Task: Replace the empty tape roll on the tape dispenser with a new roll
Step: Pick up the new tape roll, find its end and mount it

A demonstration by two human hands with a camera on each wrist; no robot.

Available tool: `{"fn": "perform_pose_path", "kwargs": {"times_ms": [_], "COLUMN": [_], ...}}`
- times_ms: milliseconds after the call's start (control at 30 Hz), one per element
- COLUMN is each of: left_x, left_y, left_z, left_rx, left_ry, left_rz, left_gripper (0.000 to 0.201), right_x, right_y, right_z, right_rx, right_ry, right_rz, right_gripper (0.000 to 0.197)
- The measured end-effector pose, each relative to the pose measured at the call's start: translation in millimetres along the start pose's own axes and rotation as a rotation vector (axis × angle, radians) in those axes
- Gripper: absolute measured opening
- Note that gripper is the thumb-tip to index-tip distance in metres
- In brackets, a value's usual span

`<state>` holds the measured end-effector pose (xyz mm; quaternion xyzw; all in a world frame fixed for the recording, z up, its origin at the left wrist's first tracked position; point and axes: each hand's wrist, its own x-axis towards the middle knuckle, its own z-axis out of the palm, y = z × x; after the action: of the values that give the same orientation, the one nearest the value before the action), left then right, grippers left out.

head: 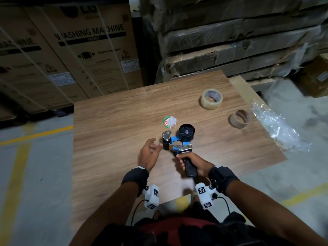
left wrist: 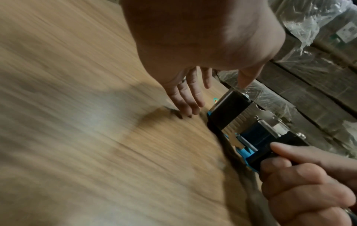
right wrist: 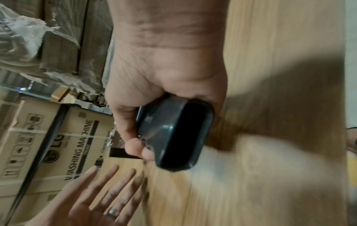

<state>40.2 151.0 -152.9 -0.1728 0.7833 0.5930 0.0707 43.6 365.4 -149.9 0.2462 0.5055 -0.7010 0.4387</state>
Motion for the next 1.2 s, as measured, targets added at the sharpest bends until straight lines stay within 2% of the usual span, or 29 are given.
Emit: {"fn": "perform_pose_path", "kwargs": {"times_ms": [100, 167, 300, 333, 433, 500, 700, 800, 1033, 1200], "left_x": [2, 3, 3, 3, 4, 4, -5, -6, -5, -6], "left_y": [7, 19, 49, 57, 80, 92, 120, 130, 151, 159], "left_z": [4, 8, 15, 16, 19, 24, 36, 41, 50, 58], "left_rx": [-0.184, -0.311, -0.508, -0.561, -0.679, -0.698, -0.818, -0.872, -0.837, -0.826], "left_ry": [0.008, -0.003, -0.033, -0.05, -0.084, -0.088, -0.096, -0.097, -0.061, -0.056], "left_rz": [-0.076, -0.132, -0.205, -0.223, -0.227, -0.208, -0.245, -0.267, -0.33, -0.344], "left_gripper": [0.063, 0.065, 0.036, 0.038, 0.061, 0.065, 0.041, 0.045, 0.039, 0.032], "right_x": [-7, -14, -26, -30, -41, -47, -58, -61, -70, -75], "right_y": [-13, -23, -49, -56, -74, -83, -98, -105, -117, -122], "right_z": [7, 13, 24, 26, 29, 29, 24, 19, 13, 6], "right_rx": [-0.028, -0.028, -0.006, -0.003, -0.029, -0.051, -0.075, -0.074, -0.027, -0.041], "right_ry": [0.069, 0.082, 0.063, 0.061, 0.058, 0.068, 0.045, 0.038, -0.018, -0.006], "right_rz": [-0.061, -0.107, -0.179, -0.193, -0.224, -0.244, -0.285, -0.283, -0.238, -0.241], "right_gripper": [0.013, 0.012, 0.008, 0.007, 0.01, 0.012, 0.013, 0.013, 0.022, 0.022]}}
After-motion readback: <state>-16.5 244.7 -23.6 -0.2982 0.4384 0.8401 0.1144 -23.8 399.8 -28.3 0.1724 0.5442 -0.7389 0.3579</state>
